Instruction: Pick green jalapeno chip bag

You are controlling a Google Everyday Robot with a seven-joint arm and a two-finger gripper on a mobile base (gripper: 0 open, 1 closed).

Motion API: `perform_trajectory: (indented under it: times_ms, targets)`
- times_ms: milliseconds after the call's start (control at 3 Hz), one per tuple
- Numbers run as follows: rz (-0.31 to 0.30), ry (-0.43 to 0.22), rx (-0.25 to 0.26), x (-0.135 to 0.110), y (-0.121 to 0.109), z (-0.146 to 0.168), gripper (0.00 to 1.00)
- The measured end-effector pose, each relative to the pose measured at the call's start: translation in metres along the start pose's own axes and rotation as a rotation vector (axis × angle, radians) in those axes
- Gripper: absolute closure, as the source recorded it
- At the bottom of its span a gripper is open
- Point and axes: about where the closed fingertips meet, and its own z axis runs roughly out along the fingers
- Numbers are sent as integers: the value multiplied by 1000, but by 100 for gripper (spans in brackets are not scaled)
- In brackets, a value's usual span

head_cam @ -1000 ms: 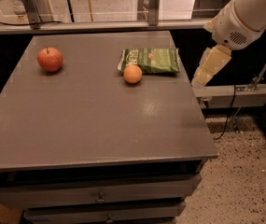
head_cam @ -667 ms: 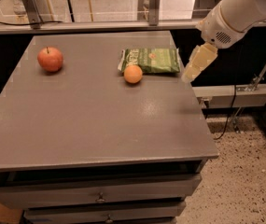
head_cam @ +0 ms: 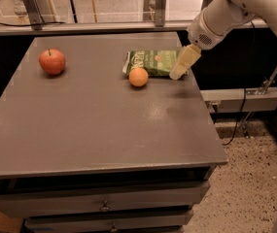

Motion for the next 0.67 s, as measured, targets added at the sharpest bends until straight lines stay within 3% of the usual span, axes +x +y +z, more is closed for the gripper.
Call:
perform_trajectory:
  times_ms: [667]
  targets:
    - [78,-10,-43,-8,-21,57,0]
